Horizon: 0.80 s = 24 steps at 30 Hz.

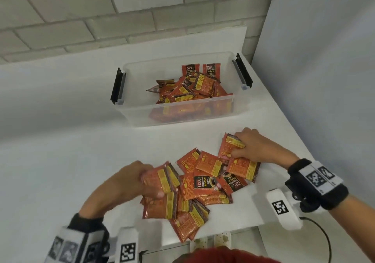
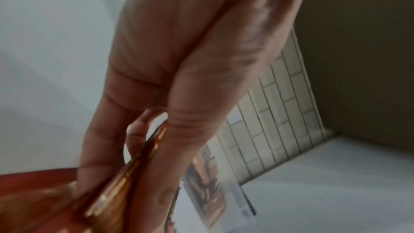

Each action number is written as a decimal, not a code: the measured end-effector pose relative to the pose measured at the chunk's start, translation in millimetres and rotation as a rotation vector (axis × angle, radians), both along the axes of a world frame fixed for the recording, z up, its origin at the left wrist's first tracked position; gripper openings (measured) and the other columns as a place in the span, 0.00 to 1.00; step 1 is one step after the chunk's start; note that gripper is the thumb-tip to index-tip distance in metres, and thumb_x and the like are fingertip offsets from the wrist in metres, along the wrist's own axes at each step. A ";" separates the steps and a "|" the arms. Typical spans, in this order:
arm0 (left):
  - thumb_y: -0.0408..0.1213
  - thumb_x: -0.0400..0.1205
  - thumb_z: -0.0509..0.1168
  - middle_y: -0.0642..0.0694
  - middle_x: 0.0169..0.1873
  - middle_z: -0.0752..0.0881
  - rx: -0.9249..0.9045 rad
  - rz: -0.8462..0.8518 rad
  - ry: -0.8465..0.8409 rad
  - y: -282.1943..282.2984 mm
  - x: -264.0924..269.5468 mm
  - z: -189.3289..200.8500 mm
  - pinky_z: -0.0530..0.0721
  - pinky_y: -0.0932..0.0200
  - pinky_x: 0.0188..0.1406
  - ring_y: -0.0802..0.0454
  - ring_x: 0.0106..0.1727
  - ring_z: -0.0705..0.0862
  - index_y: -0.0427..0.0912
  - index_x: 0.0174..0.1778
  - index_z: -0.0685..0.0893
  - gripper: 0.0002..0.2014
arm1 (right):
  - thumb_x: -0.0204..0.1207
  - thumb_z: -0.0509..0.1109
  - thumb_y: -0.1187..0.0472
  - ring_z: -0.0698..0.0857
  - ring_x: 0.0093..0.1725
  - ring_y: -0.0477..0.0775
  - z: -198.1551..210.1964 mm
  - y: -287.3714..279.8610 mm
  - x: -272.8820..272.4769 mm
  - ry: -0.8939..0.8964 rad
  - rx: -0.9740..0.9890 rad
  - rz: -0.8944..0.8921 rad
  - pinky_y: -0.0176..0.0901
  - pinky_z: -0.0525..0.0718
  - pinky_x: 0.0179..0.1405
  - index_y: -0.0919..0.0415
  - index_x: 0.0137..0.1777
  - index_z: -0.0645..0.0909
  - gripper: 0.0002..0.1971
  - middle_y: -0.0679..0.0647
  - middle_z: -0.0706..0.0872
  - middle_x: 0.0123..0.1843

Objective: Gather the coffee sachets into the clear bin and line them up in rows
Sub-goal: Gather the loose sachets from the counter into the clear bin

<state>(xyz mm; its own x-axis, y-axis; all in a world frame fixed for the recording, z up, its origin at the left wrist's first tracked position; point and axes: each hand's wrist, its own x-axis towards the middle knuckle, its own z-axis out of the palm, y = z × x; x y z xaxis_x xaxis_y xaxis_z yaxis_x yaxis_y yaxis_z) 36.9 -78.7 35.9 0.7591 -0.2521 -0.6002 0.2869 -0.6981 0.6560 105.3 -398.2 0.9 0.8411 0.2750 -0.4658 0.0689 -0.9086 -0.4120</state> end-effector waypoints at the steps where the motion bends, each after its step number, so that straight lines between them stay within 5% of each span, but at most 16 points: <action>1: 0.43 0.66 0.82 0.50 0.37 0.87 0.086 0.003 -0.050 -4.0 -5.4 -4.8 0.80 0.71 0.37 0.57 0.38 0.87 0.41 0.44 0.88 0.16 | 0.76 0.71 0.47 0.83 0.52 0.56 -0.6 -1.9 2.1 0.012 0.028 -0.004 0.46 0.85 0.49 0.55 0.50 0.77 0.13 0.54 0.80 0.52; 3: 0.40 0.69 0.80 0.51 0.39 0.81 0.209 0.022 -0.147 -7.4 -13.2 -16.6 0.80 0.72 0.35 0.58 0.38 0.82 0.40 0.45 0.87 0.13 | 0.77 0.71 0.51 0.86 0.46 0.51 3.0 -7.7 4.7 0.025 0.103 -0.055 0.38 0.85 0.41 0.57 0.50 0.77 0.11 0.54 0.84 0.49; 6: 0.49 0.70 0.78 0.50 0.48 0.75 0.332 0.026 -0.164 -2.9 -17.3 -32.8 0.80 0.53 0.55 0.48 0.51 0.76 0.56 0.41 0.82 0.11 | 0.80 0.69 0.57 0.90 0.43 0.49 21.8 -14.5 4.4 0.059 0.338 -0.220 0.36 0.86 0.41 0.60 0.53 0.79 0.08 0.54 0.90 0.48; 10: 0.46 0.69 0.79 0.45 0.45 0.82 0.203 0.109 -0.194 0.4 -16.4 -40.9 0.76 0.62 0.36 0.50 0.44 0.83 0.56 0.39 0.80 0.13 | 0.83 0.65 0.62 0.91 0.42 0.43 44.3 -0.2 -3.3 0.251 0.661 -0.236 0.32 0.87 0.42 0.58 0.51 0.82 0.04 0.48 0.92 0.43; 14: 0.41 0.71 0.79 0.50 0.42 0.89 0.088 0.178 -0.188 -9.2 -9.8 -38.2 0.78 0.70 0.34 0.58 0.40 0.87 0.49 0.46 0.83 0.13 | 0.80 0.69 0.60 0.91 0.46 0.50 24.8 29.4 -1.1 0.198 0.538 -0.059 0.42 0.88 0.50 0.62 0.52 0.80 0.06 0.53 0.91 0.48; 19: 0.39 0.71 0.79 0.53 0.39 0.91 -0.021 0.270 -0.161 -15.9 5.6 -34.8 0.81 0.68 0.36 0.59 0.39 0.89 0.47 0.47 0.83 0.14 | 0.77 0.72 0.57 0.87 0.40 0.47 6.9 53.7 10.4 0.061 0.381 0.051 0.30 0.83 0.34 0.56 0.47 0.75 0.07 0.50 0.87 0.45; 24: 0.38 0.72 0.78 0.52 0.42 0.90 -0.059 0.299 -0.204 -32.3 21.8 -34.7 0.84 0.63 0.40 0.58 0.40 0.89 0.47 0.47 0.81 0.13 | 0.76 0.73 0.61 0.88 0.42 0.51 2.4 56.9 17.8 0.088 0.467 0.057 0.33 0.85 0.36 0.56 0.45 0.75 0.07 0.54 0.88 0.47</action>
